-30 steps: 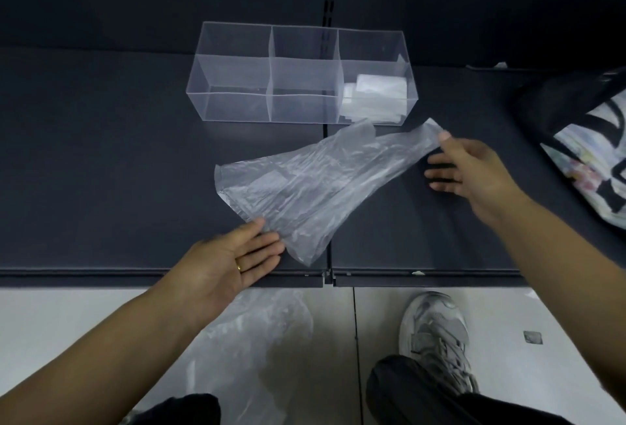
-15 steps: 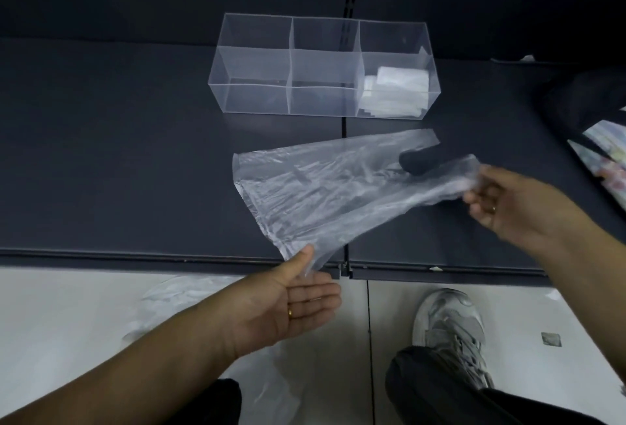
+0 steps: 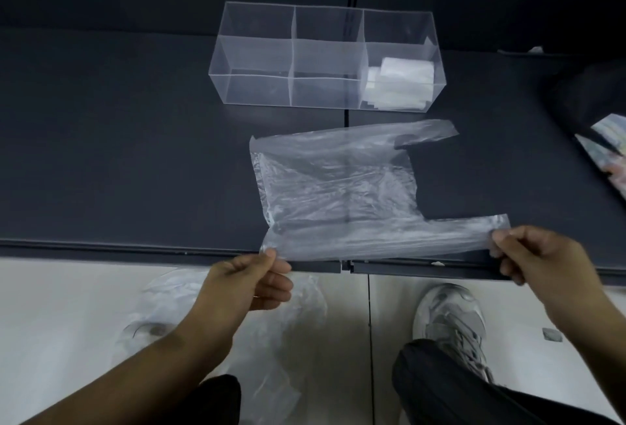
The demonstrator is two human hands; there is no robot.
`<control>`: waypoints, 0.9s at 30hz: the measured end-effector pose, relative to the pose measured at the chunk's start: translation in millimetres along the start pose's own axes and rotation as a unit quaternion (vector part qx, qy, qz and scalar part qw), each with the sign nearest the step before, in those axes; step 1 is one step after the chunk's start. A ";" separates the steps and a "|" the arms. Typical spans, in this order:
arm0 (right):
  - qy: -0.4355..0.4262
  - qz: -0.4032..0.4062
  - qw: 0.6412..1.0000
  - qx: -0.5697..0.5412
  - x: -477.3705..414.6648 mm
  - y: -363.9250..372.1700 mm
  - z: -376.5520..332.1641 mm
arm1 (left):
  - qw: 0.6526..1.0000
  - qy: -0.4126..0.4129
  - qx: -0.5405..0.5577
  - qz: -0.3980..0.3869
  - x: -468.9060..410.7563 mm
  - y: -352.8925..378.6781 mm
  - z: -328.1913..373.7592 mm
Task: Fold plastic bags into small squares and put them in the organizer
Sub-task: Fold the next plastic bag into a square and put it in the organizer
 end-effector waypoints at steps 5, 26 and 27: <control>-0.009 0.026 0.987 0.157 1.0 0.3 -2.2 | 0.997 0.045 0.068 0.003 -3.0 -4.5 7.6; 0.026 0.018 0.962 0.270 -4.6 8.3 -13.0 | 0.993 0.051 -0.069 0.081 -9.6 -29.0 13.4; 0.037 0.012 0.958 0.284 -3.7 8.2 -14.1 | 0.988 0.056 -0.116 0.085 -8.4 -30.9 14.8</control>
Point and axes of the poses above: each hand's wrist, its own x-axis away from the middle knuckle, its own y-axis out of the palm, z = x × y, the point moved 3 cm from there along -x, towards the middle knuckle, and after that the axes turned 11 degrees about -z, right-handed, at the moved point
